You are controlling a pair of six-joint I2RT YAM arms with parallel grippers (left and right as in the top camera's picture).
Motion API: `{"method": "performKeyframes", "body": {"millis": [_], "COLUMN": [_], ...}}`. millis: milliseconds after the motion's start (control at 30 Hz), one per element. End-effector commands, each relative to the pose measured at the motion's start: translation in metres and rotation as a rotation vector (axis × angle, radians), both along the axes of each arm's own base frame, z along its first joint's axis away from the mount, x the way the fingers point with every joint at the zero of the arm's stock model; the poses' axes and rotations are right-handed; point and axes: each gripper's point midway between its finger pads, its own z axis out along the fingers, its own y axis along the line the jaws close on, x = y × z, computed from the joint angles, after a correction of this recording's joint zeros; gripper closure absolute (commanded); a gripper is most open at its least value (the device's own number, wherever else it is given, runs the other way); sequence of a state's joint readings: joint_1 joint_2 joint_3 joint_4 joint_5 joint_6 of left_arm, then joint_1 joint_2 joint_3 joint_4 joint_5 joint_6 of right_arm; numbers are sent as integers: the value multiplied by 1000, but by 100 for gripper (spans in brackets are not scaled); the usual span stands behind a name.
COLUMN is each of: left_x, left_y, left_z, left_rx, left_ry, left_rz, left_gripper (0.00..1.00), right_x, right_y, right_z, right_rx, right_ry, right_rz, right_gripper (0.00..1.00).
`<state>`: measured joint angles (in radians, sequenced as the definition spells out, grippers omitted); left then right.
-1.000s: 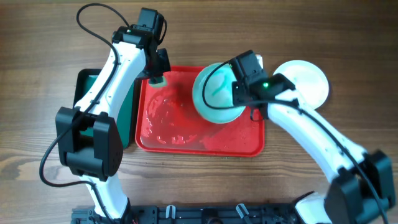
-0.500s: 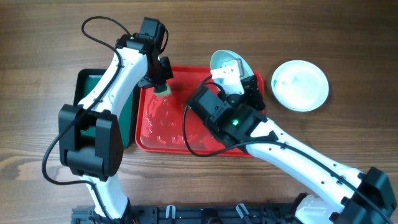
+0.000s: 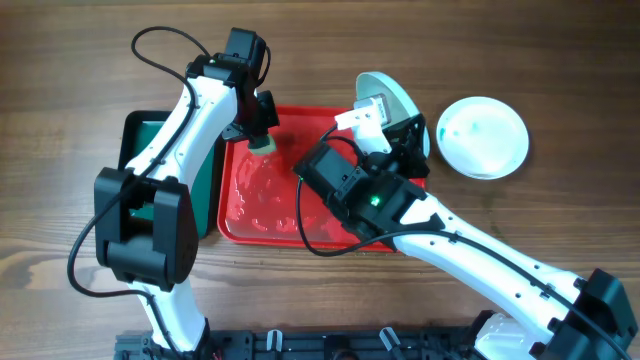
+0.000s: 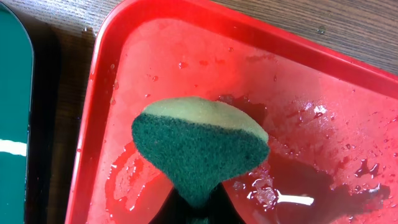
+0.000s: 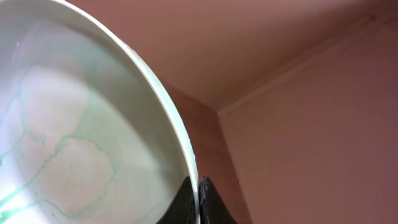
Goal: Clean dirty plates on tray and stack at the side
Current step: 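Carry the plate right and stack it on the cleaned plates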
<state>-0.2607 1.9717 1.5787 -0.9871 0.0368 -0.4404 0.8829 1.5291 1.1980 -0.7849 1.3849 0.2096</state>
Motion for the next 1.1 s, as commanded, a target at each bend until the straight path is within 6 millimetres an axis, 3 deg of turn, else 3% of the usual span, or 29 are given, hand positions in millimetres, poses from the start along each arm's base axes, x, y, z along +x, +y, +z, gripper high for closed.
{"method": "performKeyframes", "body": {"millis": [0, 567, 700, 833, 933, 1067], "left_x": [-3, -3, -3, -3, -3, -3], "left_y": [-5, -5, -5, -5, -5, -5], "left_z": [-4, -4, -4, -4, -4, -4], "left_rx": [-16, -16, -15, -15, -15, -15], "left_ry": [14, 14, 14, 14, 14, 14], "left_rz": [8, 8, 8, 8, 7, 7], "left_gripper": [96, 96, 96, 96, 96, 96], "right_x": [-4, -3, 1, 5, 3, 20], "right_y": [-5, -3, 8, 25, 16, -9], "right_z": [15, 12, -10, -60, -92, -115], "right_rx": [-23, 10, 97, 328, 606, 883], "right_ry": [-51, -47, 53, 292, 404, 547], "right_rz": [-21, -12, 48, 141, 55, 19], "right_gripper": [96, 96, 96, 96, 96, 96]}}
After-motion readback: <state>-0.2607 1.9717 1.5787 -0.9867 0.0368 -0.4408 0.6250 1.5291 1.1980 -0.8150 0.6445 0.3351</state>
